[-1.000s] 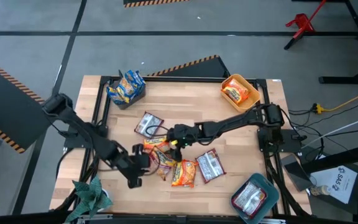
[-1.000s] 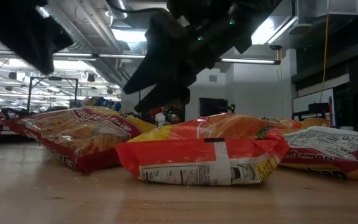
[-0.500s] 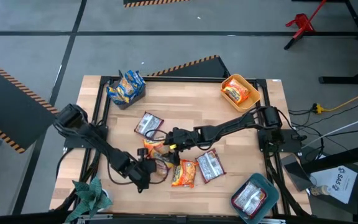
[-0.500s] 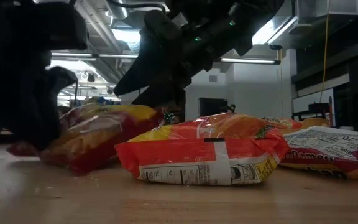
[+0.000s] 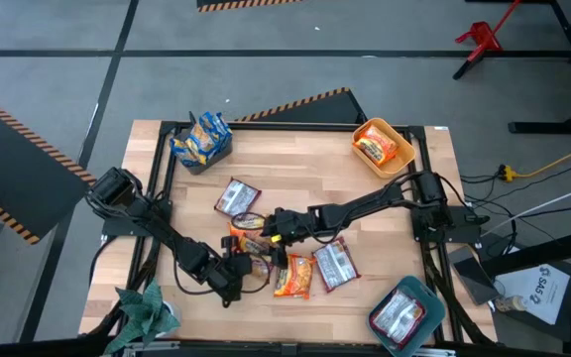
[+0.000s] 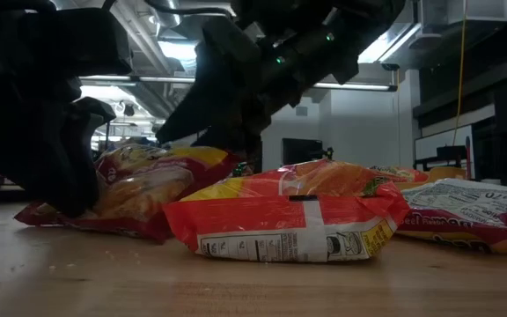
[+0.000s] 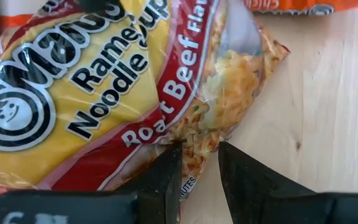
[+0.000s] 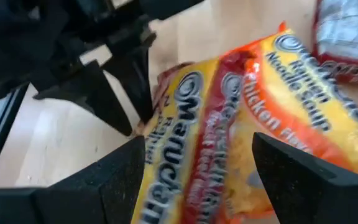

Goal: Sort Maruchan noodles
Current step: Put the red noodle pack into the blue bin

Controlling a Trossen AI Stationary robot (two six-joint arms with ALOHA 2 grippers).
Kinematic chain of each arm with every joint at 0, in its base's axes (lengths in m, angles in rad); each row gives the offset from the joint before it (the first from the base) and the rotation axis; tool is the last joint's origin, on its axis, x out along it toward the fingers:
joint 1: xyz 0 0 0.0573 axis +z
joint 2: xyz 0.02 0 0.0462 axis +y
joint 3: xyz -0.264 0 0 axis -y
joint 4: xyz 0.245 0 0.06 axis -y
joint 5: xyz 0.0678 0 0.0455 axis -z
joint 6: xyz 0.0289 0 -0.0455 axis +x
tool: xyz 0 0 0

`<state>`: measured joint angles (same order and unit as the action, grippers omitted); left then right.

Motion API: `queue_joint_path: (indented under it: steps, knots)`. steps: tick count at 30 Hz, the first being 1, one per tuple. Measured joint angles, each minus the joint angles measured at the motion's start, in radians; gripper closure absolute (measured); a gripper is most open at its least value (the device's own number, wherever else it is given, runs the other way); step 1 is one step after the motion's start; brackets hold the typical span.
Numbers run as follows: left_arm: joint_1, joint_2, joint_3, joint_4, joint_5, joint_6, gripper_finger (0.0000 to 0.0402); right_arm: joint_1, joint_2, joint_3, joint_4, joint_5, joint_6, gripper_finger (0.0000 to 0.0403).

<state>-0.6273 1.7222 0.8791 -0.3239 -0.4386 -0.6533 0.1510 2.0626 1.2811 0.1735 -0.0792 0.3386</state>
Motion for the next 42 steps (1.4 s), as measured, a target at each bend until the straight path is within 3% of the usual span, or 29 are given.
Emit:
queue_joint_path:
  steps: [17, 20, 28, 32, 42]
  knots:
    - [0.017, 0.000, -0.001, 0.043, -0.015, -0.018, 0.0302, 0.012, 0.061, 0.002, 0.008, -0.097, 0.069, 0.0131]
    - [0.018, 0.000, -0.001, 0.050, -0.018, -0.018, 0.0302, 0.011, 0.063, 0.001, -0.002, -0.098, 0.087, 0.0163]
    - [0.018, 0.000, -0.001, 0.051, -0.014, -0.022, 0.0302, 0.012, 0.063, 0.001, -0.002, -0.116, 0.126, 0.0305]
    - [0.019, -0.025, -0.001, 0.043, 0.001, -0.045, 0.0302, 0.012, 0.063, 0.000, 0.003, -0.136, 0.133, 0.0355]
    - [0.019, -0.245, -0.001, -0.044, 0.003, -0.078, 0.0302, 0.013, 0.041, -0.001, -0.008, -0.175, 0.183, 0.0398]
